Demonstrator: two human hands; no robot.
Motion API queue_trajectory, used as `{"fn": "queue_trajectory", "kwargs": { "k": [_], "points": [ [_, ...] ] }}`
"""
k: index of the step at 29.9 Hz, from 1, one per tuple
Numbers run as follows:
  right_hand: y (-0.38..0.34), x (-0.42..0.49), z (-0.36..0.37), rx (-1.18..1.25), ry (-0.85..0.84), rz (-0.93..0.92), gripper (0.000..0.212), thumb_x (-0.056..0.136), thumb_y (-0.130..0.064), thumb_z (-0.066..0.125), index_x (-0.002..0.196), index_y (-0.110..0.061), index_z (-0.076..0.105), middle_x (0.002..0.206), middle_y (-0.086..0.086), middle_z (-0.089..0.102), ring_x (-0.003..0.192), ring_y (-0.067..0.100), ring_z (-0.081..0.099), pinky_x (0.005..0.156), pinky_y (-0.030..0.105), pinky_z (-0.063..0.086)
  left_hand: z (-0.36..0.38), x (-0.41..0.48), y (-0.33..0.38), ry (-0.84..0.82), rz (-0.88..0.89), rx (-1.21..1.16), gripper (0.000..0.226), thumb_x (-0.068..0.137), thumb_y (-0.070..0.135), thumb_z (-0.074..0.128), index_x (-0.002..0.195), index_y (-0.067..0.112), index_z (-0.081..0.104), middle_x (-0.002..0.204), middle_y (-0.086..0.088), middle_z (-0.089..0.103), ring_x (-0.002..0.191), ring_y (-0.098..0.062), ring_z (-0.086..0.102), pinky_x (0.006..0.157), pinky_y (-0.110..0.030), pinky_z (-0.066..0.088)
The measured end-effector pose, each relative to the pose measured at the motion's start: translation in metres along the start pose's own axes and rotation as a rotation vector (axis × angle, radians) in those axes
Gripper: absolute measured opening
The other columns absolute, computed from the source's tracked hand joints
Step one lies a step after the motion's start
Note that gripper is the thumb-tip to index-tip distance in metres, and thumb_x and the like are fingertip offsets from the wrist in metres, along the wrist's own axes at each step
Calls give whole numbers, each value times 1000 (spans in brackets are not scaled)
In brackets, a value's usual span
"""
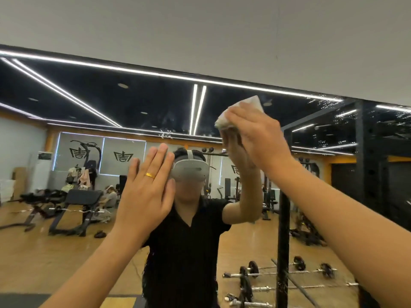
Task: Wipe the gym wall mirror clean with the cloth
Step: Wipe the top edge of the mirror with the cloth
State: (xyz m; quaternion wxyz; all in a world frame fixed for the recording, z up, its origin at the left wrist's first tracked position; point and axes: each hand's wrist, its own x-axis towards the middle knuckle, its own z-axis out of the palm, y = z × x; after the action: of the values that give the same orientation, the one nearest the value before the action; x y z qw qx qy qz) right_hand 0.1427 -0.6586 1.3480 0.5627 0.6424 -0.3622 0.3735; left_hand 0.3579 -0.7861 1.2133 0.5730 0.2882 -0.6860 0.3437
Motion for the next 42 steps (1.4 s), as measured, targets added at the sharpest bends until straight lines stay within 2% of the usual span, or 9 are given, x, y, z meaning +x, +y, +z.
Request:
{"fn": "queue_trajectory", "kwargs": {
  "k": [5, 7, 10, 13, 21, 26, 29, 32, 42],
  "points": [
    [58, 3, -29, -67, 67, 290, 28, 107, -16, 51, 125, -7, 71, 126, 11, 70, 109, 10, 58, 102, 11, 45, 5, 2, 49, -21, 142, -59, 58, 105, 34, 36, 158, 12, 35, 169, -9, 23, 159, -21, 14, 127, -52, 14],
    [61, 6, -25, -13, 35, 385, 30, 107, -12, 50, 130, -5, 68, 129, 10, 68, 115, 20, 61, 104, 16, 43, 18, 2, 64, -66, 155, -71, 57, 105, 37, 36, 158, 15, 35, 169, -7, 24, 158, -20, 16, 125, -55, 18],
    [48, 5, -15, 50, 123, 508, 29, 110, -17, 47, 130, -6, 66, 116, 1, 64, 102, 10, 52, 85, -6, 30, 32, -5, 70, -84, 145, -8, 60, 104, 38, 37, 160, 15, 35, 170, -7, 20, 159, -21, 13, 127, -52, 12],
    [37, 11, -4, 50, 151, 548, 30, 111, -20, 46, 128, -8, 67, 115, 6, 67, 99, 9, 48, 83, -6, 27, 35, -7, 72, -70, 148, 50, 62, 104, 39, 38, 161, 15, 32, 171, -9, 18, 159, -23, 12, 128, -50, 8],
    [-46, 40, 53, 137, -5, 116, 26, 99, -3, 56, 117, -8, 74, 114, 10, 72, 102, 31, 68, 87, 46, 55, 33, -7, 73, -107, 132, 49, 59, 106, 39, 39, 160, 17, 35, 169, -8, 24, 159, -24, 15, 128, -51, 8],
    [-100, 52, 78, 222, -153, -243, 38, 80, 10, 77, 111, -12, 75, 113, 4, 73, 111, 23, 67, 97, 40, 55, 32, -9, 71, -158, 127, 42, 45, 104, 38, 44, 139, 16, 61, 145, -10, 59, 147, -30, 40, 129, -51, 5],
    [-66, 45, 62, 199, -198, -281, 36, 87, 0, 76, 121, -12, 73, 128, 5, 71, 124, 25, 63, 107, 31, 41, 31, -7, 71, -115, 129, 14, 54, 105, 37, 41, 153, 15, 47, 163, -9, 38, 156, -25, 24, 129, -51, 10],
    [-28, 31, 43, 135, -176, -245, 36, 89, -3, 77, 124, -12, 72, 130, 9, 70, 125, 31, 64, 107, 49, 47, 26, -7, 72, -76, 136, -10, 61, 105, 36, 41, 161, 13, 32, 170, -8, 19, 159, -20, 10, 129, -50, 11],
    [-96, 66, 80, 240, -257, -418, 32, 89, 2, 73, 118, -12, 75, 123, 2, 72, 125, 25, 61, 101, 48, 52, 18, -56, 34, -97, 24, 112, 65, 104, 40, 40, 162, 13, 29, 171, -5, 17, 159, -20, 12, 128, -52, 9]
  ]
}}
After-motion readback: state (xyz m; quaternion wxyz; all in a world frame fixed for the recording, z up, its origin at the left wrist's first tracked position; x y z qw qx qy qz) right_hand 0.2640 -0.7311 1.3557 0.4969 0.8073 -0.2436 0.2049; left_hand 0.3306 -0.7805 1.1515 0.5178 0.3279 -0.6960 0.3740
